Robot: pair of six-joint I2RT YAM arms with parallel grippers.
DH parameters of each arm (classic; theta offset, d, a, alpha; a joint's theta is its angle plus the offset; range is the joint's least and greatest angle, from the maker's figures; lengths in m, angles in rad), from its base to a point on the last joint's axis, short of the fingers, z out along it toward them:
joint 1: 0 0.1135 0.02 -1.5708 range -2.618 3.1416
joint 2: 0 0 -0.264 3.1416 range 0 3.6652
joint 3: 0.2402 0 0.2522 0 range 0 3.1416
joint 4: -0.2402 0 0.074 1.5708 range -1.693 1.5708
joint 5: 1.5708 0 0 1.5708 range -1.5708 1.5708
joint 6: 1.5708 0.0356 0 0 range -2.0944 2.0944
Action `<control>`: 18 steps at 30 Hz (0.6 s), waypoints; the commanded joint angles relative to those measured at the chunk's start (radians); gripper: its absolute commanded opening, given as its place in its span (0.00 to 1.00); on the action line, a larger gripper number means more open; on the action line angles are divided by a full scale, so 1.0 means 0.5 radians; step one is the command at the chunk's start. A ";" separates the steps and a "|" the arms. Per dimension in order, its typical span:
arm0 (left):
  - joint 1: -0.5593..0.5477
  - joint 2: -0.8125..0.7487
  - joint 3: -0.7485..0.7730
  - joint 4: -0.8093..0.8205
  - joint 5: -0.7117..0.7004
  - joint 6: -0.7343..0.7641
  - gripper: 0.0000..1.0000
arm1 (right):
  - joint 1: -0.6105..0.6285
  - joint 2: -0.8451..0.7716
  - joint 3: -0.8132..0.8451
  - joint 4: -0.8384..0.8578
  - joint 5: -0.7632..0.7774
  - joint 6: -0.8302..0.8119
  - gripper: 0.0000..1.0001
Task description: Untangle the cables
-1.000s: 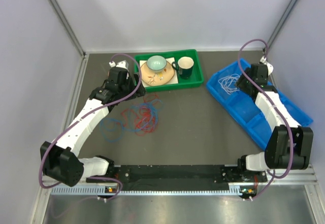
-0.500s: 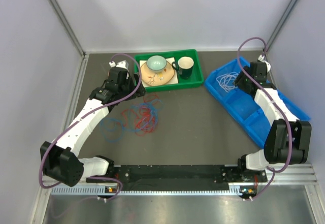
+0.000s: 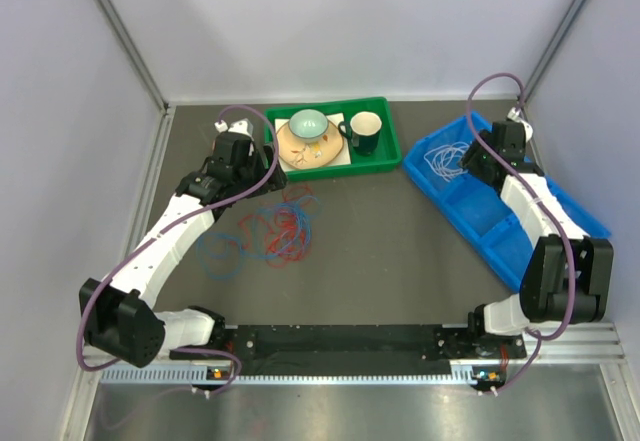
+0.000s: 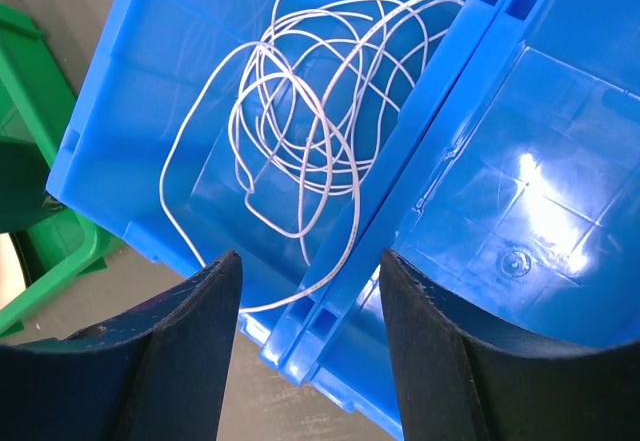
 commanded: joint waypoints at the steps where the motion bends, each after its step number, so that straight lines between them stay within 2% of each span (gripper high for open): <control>1: 0.010 -0.060 0.019 0.067 0.009 0.001 0.81 | 0.035 -0.102 0.057 0.073 -0.026 0.023 0.57; 8: 0.010 -0.057 0.013 0.071 0.015 -0.002 0.81 | 0.044 -0.167 0.045 0.070 0.014 0.020 0.57; 18: 0.010 -0.072 0.010 0.064 0.000 0.005 0.81 | 0.063 -0.004 0.103 0.073 -0.010 0.038 0.57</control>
